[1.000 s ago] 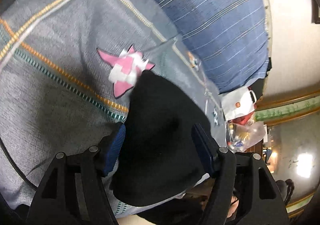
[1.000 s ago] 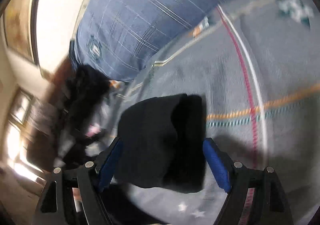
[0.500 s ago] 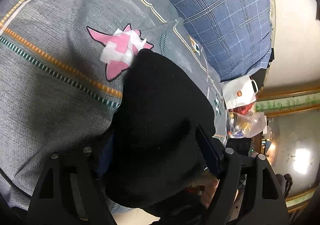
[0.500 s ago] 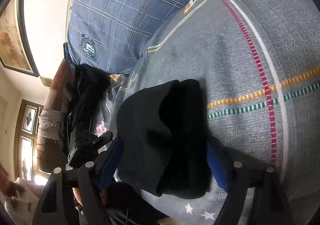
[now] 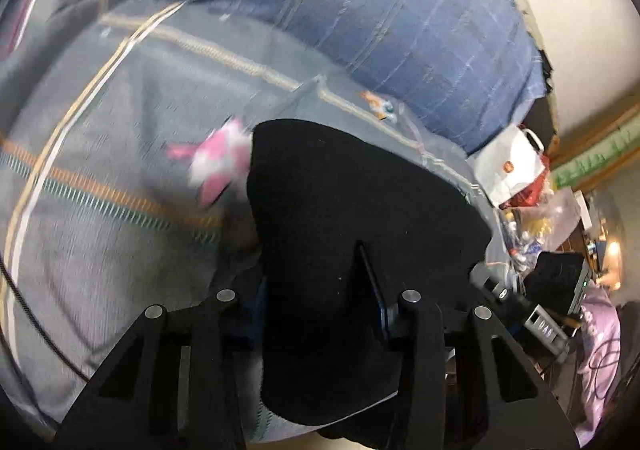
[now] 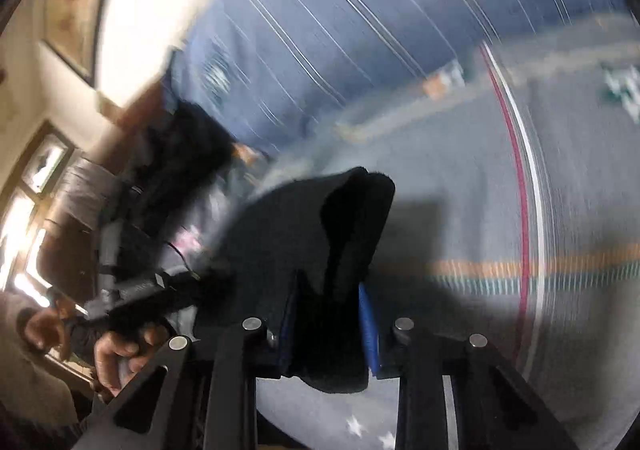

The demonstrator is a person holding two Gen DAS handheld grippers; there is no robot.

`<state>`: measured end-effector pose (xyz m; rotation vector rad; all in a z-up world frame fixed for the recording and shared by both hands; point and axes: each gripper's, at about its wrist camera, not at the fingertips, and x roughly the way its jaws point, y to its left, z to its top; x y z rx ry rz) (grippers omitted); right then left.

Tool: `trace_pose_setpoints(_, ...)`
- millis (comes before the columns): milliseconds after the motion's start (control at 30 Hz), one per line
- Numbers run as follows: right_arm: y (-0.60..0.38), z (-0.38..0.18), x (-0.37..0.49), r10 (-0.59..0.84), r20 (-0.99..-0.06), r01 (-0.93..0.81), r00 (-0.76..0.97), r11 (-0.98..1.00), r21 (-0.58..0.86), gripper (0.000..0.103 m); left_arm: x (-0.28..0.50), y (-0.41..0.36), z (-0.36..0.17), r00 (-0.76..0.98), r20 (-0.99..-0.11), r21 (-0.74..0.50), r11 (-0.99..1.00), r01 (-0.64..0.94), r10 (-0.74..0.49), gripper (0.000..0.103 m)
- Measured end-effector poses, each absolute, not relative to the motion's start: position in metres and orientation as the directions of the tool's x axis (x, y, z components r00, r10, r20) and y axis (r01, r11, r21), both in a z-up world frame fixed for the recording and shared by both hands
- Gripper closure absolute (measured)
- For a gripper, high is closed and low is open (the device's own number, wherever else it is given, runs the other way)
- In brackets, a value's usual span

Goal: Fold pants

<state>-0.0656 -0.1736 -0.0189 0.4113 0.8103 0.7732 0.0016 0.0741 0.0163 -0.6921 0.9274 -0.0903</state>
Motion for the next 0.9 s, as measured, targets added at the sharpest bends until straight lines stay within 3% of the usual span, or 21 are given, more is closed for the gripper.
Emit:
trace_pose_setpoints(133, -0.196, -0.002, -0.04, 0.758, -0.397, -0.439, 0.517, 0.633, 0.637, 0.077, 0.044, 0.073, 0.03, 0.613, -0.681, -0.604, 0.78, -0.163, -0.4, 0.063)
trace_pose_setpoints(333, -0.216, -0.03, 0.009, 0.689, -0.497, -0.299, 0.527, 0.698, 0.651, 0.077, 0.113, 0.064, -0.013, 0.532, -0.76, -0.538, 0.822, -0.19, -0.374, 0.063)
trace_pose_setpoints(400, -0.212, -0.041, 0.018, 0.646, -0.56, -0.269, 0.519, 0.745, 0.61, 0.074, 0.115, 0.066, -0.024, 0.55, -0.752, -0.533, 0.825, -0.185, -0.363, 0.047)
trace_pose_setpoints(500, -0.213, -0.041, 0.019, 0.617, -0.586, -0.249, 0.526, 0.77, 0.587, 0.07, 0.112, 0.067, -0.016, 0.565, -0.755, -0.508, 0.842, -0.183, -0.333, 0.041)
trace_pose_setpoints(567, -0.215, -0.027, 0.011, 0.563, -0.594, -0.248, 0.575, 0.812, 0.529, 0.07, 0.107, 0.062, -0.015, 0.569, -0.776, -0.441, 0.879, -0.179, -0.273, 0.033)
trace_pose_setpoints(667, -0.218, 0.006, -0.015, 0.399, -0.519, -0.236, 0.756, 0.906, 0.351, 0.069, 0.099, 0.066, -0.007, 0.602, -0.753, -0.458, 0.868, -0.191, -0.265, 0.033)
trace_pose_setpoints(767, -0.19, 0.023, -0.034, 0.198, -0.452, -0.192, 0.87, 0.98, 0.059, 0.069, 0.086, 0.064, 0.01, 0.667, -0.698, -0.461, 0.877, -0.139, -0.261, 0.034)
trace_pose_setpoints(900, -0.152, 0.012, -0.036, 0.33, -0.517, -0.386, 0.79, 0.922, 0.0, 0.069, 0.073, 0.044, 0.027, 0.686, -0.619, -0.493, 0.869, 0.04, -0.382, 0.034)
